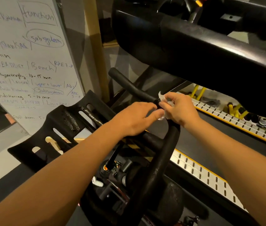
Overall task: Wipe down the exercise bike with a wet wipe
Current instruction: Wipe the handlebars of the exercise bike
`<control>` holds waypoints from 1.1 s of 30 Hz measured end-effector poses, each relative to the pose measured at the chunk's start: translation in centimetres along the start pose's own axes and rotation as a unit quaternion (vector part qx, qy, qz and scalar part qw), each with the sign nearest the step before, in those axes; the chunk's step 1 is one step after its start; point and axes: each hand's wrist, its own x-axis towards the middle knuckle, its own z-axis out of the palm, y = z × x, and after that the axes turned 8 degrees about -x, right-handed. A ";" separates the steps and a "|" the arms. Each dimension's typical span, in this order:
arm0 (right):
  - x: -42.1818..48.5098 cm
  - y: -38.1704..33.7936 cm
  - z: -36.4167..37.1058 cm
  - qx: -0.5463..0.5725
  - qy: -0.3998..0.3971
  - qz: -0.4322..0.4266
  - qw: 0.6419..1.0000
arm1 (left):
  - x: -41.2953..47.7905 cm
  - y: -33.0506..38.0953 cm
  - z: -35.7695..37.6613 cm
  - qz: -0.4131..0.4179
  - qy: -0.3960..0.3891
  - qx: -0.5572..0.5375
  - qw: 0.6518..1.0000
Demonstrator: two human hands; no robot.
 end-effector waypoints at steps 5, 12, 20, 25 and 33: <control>2.4 -0.5 0.6 -0.060 0.009 0.007 0.998 | -0.4 0.2 1.0 -0.013 0.025 0.183 0.983; 5.5 -1.1 1.4 -0.157 -0.147 -0.058 0.975 | -0.5 0.3 0.9 -0.036 0.060 0.170 0.983; 3.3 -0.1 -0.9 -0.132 -0.314 0.053 0.939 | -0.5 0.3 0.9 -0.042 0.057 0.169 0.983; 5.5 -3.6 2.1 -0.268 -0.224 0.030 0.937 | 0.1 0.0 1.1 -0.050 0.056 0.156 0.985; 8.7 -6.6 2.7 0.001 -0.288 0.015 0.958 | -0.3 0.2 0.9 -0.046 0.081 0.172 0.981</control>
